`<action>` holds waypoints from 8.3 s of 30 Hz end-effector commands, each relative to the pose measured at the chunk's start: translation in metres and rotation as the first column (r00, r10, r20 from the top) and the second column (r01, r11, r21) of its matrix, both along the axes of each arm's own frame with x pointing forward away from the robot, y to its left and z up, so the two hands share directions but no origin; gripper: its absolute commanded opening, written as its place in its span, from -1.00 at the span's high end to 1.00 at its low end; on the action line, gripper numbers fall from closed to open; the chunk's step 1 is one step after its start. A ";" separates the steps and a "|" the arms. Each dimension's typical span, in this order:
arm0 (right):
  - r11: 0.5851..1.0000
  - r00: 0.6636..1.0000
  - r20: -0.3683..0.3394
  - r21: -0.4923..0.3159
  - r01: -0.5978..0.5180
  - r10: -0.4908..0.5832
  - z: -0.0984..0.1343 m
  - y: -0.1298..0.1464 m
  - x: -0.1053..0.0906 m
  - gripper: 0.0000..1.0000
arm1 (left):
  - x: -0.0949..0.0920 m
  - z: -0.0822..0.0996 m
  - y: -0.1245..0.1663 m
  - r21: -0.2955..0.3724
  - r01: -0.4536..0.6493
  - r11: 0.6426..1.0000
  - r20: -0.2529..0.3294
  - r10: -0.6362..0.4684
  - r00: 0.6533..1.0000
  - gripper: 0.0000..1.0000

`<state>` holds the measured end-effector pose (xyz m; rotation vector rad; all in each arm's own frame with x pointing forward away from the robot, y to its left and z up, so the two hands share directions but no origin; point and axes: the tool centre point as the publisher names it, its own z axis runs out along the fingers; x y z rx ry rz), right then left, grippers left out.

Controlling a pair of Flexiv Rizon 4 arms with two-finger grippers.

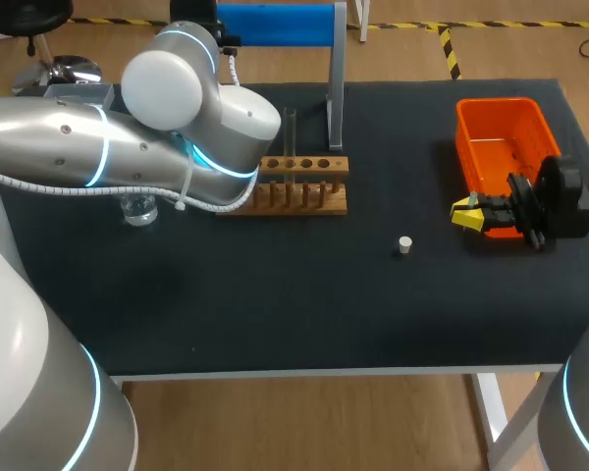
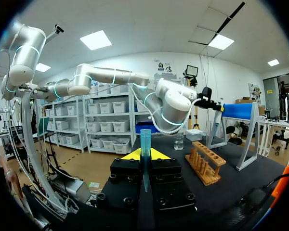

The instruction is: Invert the test tube, pick up the pipette, mount the tip to pipette, aspirate from beaker and dispense into the tube, eject the tip, return the pipette, and cap with the stopper.

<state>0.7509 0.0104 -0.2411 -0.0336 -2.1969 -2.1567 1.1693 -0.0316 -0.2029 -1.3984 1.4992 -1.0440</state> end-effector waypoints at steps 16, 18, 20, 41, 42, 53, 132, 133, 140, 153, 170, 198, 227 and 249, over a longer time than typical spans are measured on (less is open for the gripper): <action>1.000 1.000 0.001 0.000 0.000 0.000 0.000 -0.001 -0.001 1.00 | -0.010 0.080 0.000 0.031 -0.026 0.999 0.120 0.022 0.993 1.00; 1.000 1.000 0.001 0.000 0.000 0.000 0.000 -0.001 -0.001 1.00 | -0.012 0.084 0.000 0.033 -0.023 0.999 0.120 0.019 0.993 1.00; 1.000 1.000 0.001 0.000 0.000 0.000 0.000 -0.001 -0.001 1.00 | -0.017 0.089 0.000 0.036 0.005 0.999 0.109 -0.009 0.994 1.00; 1.000 1.000 0.001 0.000 0.000 0.000 0.000 -0.001 -0.001 1.00 | -0.126 0.139 0.025 -0.070 0.621 0.781 0.039 -0.620 0.784 1.00; 1.000 1.000 0.001 0.000 0.000 0.000 0.000 -0.001 -0.001 1.00 | -0.126 0.139 0.025 -0.070 0.621 0.781 0.039 -0.620 0.784 1.00; 1.000 1.000 0.001 0.000 0.000 0.000 0.000 -0.001 -0.001 1.00 | -0.126 0.139 0.025 -0.070 0.621 0.781 0.039 -0.620 0.784 1.00; 1.000 1.000 0.001 0.000 0.000 0.000 0.000 -0.001 -0.001 1.00 | -0.340 0.215 -0.175 -0.019 0.988 0.152 0.219 -0.964 0.153 1.00; 1.000 1.000 0.001 0.000 0.000 0.000 0.000 -0.001 -0.001 1.00 | -0.340 0.214 -0.176 -0.018 0.987 0.158 0.217 -0.963 0.158 1.00; 1.000 1.000 0.001 0.000 0.000 0.000 0.000 -0.001 -0.001 1.00 | -0.338 0.212 -0.183 -0.002 0.978 0.207 0.226 -0.953 0.202 1.00; 1.000 1.000 0.001 0.000 0.000 0.000 0.000 -0.001 -0.001 1.00 | -0.340 0.208 -0.191 -0.007 0.966 0.257 0.240 -0.938 0.251 1.00; 1.000 1.000 0.001 0.000 0.000 0.000 0.000 -0.001 -0.001 1.00 | -0.341 0.205 -0.196 -0.004 0.969 0.247 0.224 -0.944 0.242 1.00; 1.000 1.000 0.001 0.000 0.000 0.000 0.000 -0.001 -0.001 1.00 | -0.342 0.205 -0.196 -0.003 0.968 0.250 0.218 -0.945 0.244 1.00; 1.000 1.000 0.001 0.000 0.000 0.000 0.000 -0.001 -0.001 1.00 | -0.342 0.205 -0.196 -0.003 0.968 0.250 0.218 -0.945 0.244 1.00; 0.999 1.000 -0.006 0.012 -0.030 0.031 0.009 0.059 0.003 1.00 | -0.342 0.205 -0.196 -0.003 0.968 0.250 0.218 -0.945 0.244 1.00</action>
